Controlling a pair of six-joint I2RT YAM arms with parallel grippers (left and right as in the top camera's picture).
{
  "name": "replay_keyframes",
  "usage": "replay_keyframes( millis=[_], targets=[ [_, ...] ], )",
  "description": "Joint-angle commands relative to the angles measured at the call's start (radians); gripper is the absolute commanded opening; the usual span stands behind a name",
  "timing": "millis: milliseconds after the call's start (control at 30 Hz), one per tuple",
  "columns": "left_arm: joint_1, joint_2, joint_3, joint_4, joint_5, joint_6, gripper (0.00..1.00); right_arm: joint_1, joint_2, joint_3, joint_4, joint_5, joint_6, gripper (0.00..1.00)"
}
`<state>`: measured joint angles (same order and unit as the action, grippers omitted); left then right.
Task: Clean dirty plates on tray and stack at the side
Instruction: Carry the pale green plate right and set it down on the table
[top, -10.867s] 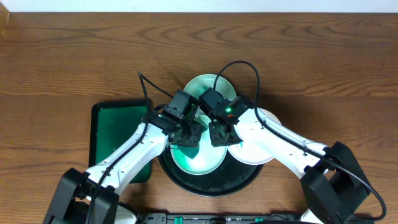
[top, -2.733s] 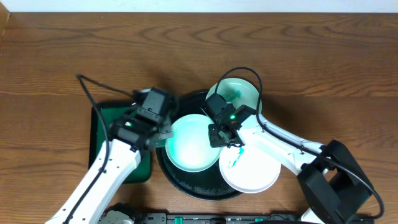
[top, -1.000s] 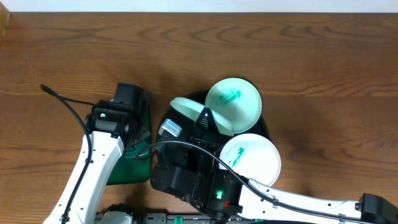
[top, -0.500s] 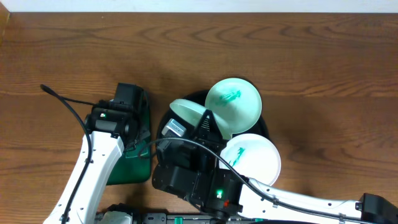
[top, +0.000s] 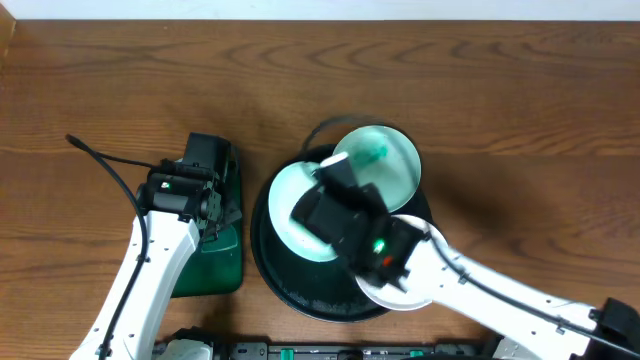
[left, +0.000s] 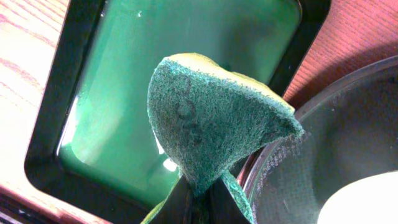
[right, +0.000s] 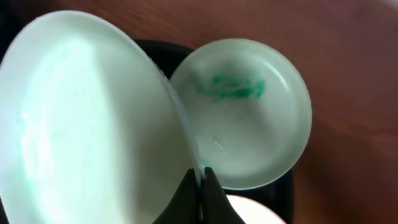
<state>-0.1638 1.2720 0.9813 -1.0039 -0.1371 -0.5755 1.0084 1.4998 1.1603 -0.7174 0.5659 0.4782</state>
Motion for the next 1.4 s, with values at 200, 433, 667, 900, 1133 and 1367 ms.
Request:
replay_keyframes(
  millis=[200,433,667,900,1133,1367],
  targets=[
    [0.006,0.004,-0.003,0.014,-0.008,0.018,0.07,-0.495,-0.14,0.039,-0.089,-0.254,0.157,0.01],
    [0.006,0.004,-0.003,0.014,-0.008,0.018,0.07,-0.95,-0.112,0.039,-0.169,-0.429,0.066,0.01],
    [0.006,0.004,-0.003,0.02,-0.008,0.018,0.07,-1.246,-0.052,0.038,-0.167,-0.504,0.048,0.01],
    [0.006,0.004,-0.003,0.02,-0.008,0.018,0.07,-1.389,0.127,0.038,-0.137,-0.512,0.02,0.01],
    [0.006,0.004,-0.003,0.013,-0.008,0.031,0.07,-1.442,0.271,0.039,-0.051,-0.549,0.008,0.01],
    [0.006,0.004,-0.003,0.013,-0.005,0.044,0.07,-1.524,0.349,0.039,-0.019,-0.549,0.022,0.01]
  ],
)
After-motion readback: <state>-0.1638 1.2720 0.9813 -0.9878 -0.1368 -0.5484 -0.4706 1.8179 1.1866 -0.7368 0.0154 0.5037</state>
